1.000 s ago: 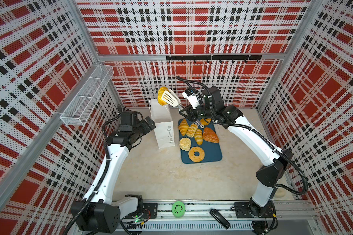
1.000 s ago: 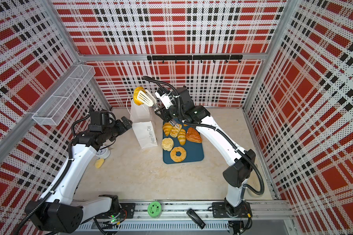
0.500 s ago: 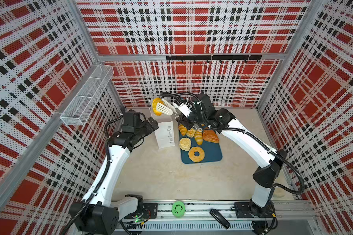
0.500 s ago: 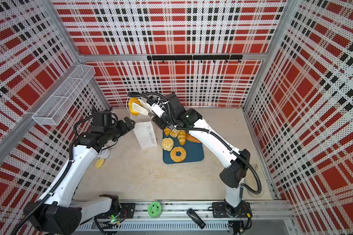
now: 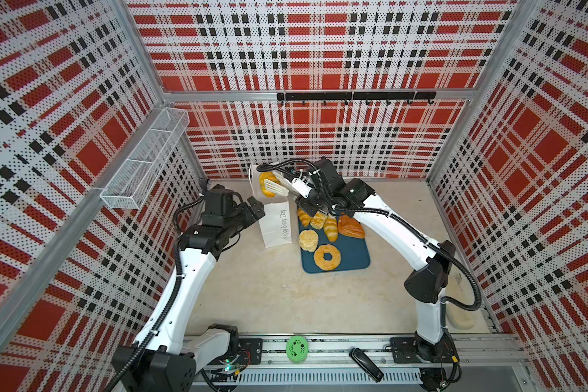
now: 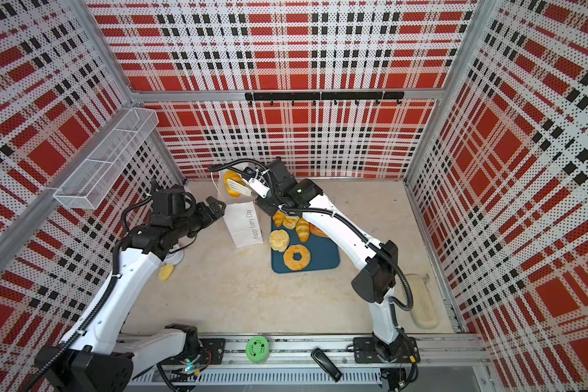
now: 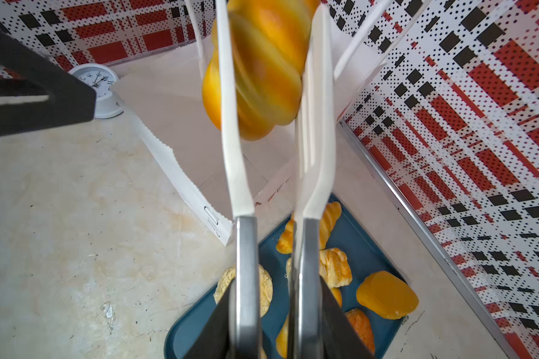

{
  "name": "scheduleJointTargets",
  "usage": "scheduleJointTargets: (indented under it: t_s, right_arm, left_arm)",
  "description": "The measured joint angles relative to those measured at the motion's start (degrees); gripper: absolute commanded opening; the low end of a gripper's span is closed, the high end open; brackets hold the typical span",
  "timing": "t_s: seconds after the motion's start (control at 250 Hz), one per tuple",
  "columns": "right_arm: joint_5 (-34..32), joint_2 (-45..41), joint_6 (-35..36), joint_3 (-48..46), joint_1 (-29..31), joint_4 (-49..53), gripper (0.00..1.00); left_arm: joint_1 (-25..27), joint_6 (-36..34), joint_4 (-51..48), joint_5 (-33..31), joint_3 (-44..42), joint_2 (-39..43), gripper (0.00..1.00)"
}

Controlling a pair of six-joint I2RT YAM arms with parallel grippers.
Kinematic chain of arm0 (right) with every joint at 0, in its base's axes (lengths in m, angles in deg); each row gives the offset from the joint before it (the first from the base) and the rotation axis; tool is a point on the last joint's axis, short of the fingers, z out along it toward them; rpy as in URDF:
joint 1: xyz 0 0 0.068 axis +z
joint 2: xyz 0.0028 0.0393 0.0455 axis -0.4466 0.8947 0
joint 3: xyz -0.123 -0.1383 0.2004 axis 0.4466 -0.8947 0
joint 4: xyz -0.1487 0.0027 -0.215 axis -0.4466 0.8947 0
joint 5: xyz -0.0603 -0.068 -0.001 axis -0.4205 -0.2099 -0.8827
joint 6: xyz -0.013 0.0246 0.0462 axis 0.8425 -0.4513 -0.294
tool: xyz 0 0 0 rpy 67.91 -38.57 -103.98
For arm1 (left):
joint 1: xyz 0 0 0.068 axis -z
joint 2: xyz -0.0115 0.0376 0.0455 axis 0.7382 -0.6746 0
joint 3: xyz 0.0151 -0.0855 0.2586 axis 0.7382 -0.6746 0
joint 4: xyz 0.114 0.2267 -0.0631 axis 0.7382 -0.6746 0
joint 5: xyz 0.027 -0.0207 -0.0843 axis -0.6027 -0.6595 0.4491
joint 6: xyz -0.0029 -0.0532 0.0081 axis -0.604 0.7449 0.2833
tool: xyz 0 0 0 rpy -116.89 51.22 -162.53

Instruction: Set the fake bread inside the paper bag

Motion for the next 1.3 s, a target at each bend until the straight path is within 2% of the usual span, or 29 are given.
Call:
scheduleJointTargets:
  t_s: [0.424, 0.492, 0.712, 0.996, 1.221, 1.301]
  right_arm:
    - [-2.12, 1.55, 1.86, 5.01, 0.13, 4.72, 0.56]
    - [-2.12, 1.79, 1.97, 5.53, 0.11, 5.33, 0.60]
    - [-2.03, 2.38, 2.23, 6.36, 0.13, 5.92, 0.63]
    - [0.15, 2.43, 1.79, 6.34, 0.13, 5.68, 0.65]
    - [1.66, -0.61, 0.98, 3.37, 0.13, 4.83, 0.65]
    - [1.92, -3.39, 0.37, 1.01, 0.13, 4.52, 0.65]
  left_arm:
    - [1.60, 0.28, 1.97, 0.70, -0.11, -0.17, 0.99]
    - [1.66, 0.46, 1.95, 0.15, -0.37, 0.35, 0.99]
    - [3.58, 0.66, 1.81, -3.65, -0.50, 2.32, 0.99]
    - [9.57, 0.76, -0.98, -11.98, -0.52, 5.27, 0.99]
    - [16.81, 0.92, -3.13, -19.58, -1.90, 10.29, 0.99]
    - [20.90, 1.20, -4.24, -22.97, -2.91, 11.39, 0.99]
